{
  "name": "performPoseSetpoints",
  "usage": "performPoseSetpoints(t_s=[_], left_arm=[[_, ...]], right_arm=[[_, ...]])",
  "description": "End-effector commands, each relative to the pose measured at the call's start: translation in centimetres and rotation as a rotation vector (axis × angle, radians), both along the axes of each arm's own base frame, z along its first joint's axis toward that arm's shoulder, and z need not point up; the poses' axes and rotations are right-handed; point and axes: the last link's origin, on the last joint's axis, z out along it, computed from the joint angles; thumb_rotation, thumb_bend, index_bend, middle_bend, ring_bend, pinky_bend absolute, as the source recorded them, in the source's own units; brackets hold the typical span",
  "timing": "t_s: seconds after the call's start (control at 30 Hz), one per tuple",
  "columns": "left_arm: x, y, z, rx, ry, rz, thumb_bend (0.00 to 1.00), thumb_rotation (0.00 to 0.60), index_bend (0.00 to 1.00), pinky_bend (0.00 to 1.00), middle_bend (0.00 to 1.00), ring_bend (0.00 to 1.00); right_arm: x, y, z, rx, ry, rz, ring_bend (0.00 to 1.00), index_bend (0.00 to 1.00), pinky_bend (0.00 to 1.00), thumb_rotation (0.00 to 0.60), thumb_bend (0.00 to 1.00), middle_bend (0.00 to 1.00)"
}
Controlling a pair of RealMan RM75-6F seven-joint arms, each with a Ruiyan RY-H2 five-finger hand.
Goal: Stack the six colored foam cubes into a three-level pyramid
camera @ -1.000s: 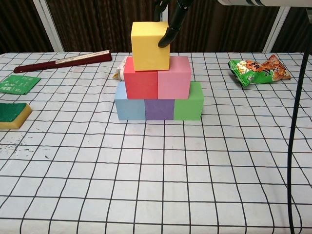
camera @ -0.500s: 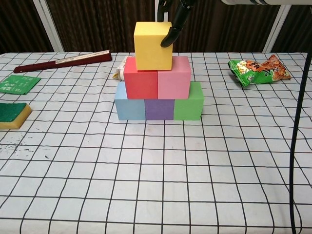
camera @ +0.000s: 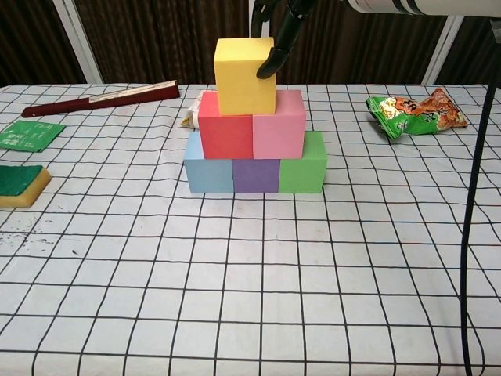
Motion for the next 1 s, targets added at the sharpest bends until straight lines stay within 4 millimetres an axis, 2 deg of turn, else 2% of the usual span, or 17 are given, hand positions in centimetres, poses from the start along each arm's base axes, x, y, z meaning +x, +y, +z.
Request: performPoseSetpoints(t_s=[0.03,1.0], left_arm=[[0.02,0.01,0.0,0.0,0.0,-0.001,0.0,0.6,0.05,0.05,0.09,0.0],[-0.06,0.07,-0.14,-0.003,0.006,0.004,0.0,0.6,0.05,0.05,0.09,0.0]], right_arm=[[0.13,0.03,0.1,-0.001,-0.004,0.003,0.17,0.0,0.0,0.6,0.2,0.66],[-0.13,0.05,-0.5,0.015,0.006,0.008,0.17,0.0,0.0,0.6,0.2,0.66]])
